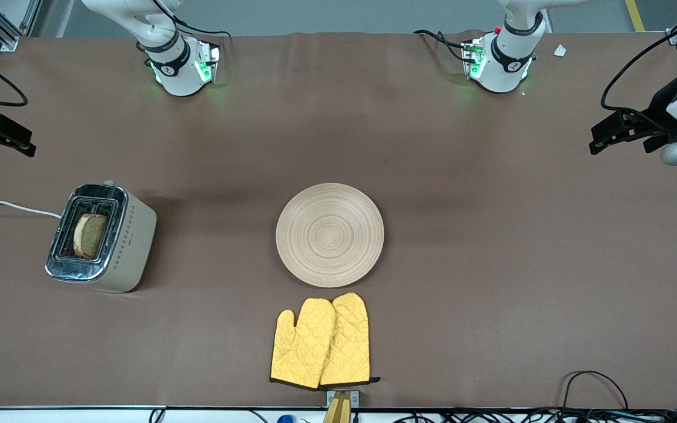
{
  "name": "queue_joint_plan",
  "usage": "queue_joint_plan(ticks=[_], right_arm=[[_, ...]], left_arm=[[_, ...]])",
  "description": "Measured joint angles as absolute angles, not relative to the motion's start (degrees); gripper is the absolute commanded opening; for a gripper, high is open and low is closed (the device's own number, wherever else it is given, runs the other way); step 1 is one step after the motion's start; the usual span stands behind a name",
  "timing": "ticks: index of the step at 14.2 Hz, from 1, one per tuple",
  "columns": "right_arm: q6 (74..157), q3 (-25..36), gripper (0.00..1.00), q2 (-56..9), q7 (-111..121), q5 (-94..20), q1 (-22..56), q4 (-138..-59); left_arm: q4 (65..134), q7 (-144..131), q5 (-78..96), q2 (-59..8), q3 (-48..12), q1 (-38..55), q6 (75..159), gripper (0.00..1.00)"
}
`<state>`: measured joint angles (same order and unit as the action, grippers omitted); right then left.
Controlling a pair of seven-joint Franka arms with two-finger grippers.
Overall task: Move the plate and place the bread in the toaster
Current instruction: 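Open the right gripper and lift it away from the toaster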
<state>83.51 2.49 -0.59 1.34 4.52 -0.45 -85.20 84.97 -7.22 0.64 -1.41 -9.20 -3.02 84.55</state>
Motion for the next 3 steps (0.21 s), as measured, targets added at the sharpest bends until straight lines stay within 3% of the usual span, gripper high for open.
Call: queue_joint_plan(ticks=[3], right_arm=[[83.06,2.29,1.0,-0.41,2.09,4.15,-1.13,-85.29]], left_arm=[[84.81,-7.22,-1.61,-1.41,-9.28,-2.93,84.55,1.0]])
